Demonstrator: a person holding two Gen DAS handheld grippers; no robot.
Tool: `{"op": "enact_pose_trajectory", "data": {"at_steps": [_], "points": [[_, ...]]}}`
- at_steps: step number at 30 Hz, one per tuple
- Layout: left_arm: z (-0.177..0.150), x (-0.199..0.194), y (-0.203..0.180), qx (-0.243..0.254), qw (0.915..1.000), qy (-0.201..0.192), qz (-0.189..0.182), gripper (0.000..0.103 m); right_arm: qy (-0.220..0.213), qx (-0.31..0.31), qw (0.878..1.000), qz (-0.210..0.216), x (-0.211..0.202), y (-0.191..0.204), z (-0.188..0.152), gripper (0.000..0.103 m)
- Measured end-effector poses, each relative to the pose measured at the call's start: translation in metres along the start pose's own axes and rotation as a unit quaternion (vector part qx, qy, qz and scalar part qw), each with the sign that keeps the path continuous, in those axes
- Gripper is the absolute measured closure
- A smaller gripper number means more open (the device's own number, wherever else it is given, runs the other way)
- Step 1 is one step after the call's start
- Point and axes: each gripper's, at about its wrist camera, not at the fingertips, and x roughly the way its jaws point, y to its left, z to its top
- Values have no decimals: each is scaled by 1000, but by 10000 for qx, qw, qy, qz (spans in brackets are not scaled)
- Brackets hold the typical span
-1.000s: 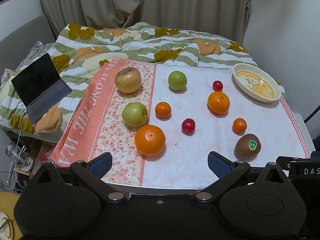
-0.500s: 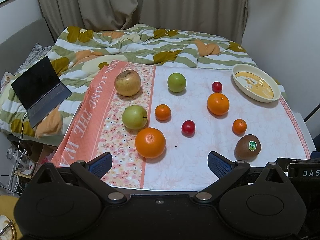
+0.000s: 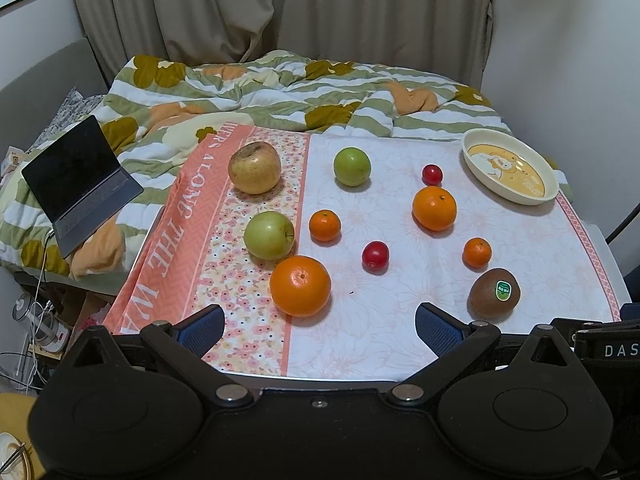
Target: Organize fruits
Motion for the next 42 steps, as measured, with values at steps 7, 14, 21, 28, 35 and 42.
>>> {"op": "enact_pose_trajectory", "data": {"at_steps": [7,14,21,28,35,42], "points": [[1,0,0,-3,10000,-7,1,0,-5,-7,10000,13,-1,3,-1,0],[0,-2,1,-5,10000,-43,8,0,-28,7,10000,31,-3,1,-3,0],[-1,-1,3,-10,10000,-45,3,0,-29,8,10000,31,-3,1,-3,0],[-1,-2,5,-29,10000,-52,-8,0,-32,17,10000,10,-4,0,-3,0],[-2,-2,6,-33,10000,-58,-8,0,-38,21,10000,12,-4,0,-2,0],[-2,-2,6,-31,10000,-57,-18,0,-60,39,10000,-7,-7,2,-1,0]]}}
